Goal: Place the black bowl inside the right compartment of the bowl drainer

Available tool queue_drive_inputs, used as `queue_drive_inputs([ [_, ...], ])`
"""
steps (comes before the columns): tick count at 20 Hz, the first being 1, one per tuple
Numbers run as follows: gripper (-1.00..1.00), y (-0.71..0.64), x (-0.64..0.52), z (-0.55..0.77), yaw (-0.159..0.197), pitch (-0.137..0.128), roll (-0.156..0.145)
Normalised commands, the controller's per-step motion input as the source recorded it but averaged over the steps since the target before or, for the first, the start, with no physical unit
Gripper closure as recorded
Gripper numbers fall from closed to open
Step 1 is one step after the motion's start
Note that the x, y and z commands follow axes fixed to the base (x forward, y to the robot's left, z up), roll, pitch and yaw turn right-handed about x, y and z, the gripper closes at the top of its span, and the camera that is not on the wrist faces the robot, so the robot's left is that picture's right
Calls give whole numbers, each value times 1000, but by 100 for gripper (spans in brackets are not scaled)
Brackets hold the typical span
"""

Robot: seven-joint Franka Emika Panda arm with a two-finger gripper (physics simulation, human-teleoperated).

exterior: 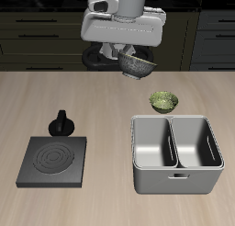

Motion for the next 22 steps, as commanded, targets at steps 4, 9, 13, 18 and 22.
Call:
queue_drive_inputs([
  [4, 100, -88, 295, 206, -26, -5, -49],
  [9, 100, -92, 242, 37, -9, 9, -48],
  [13, 100, -169, 282, -141, -22, 41, -53],
  [18, 100, -78, 178, -151, 0, 32, -30],
  [22, 100, 31, 90, -206, 20, 28, -4],
])
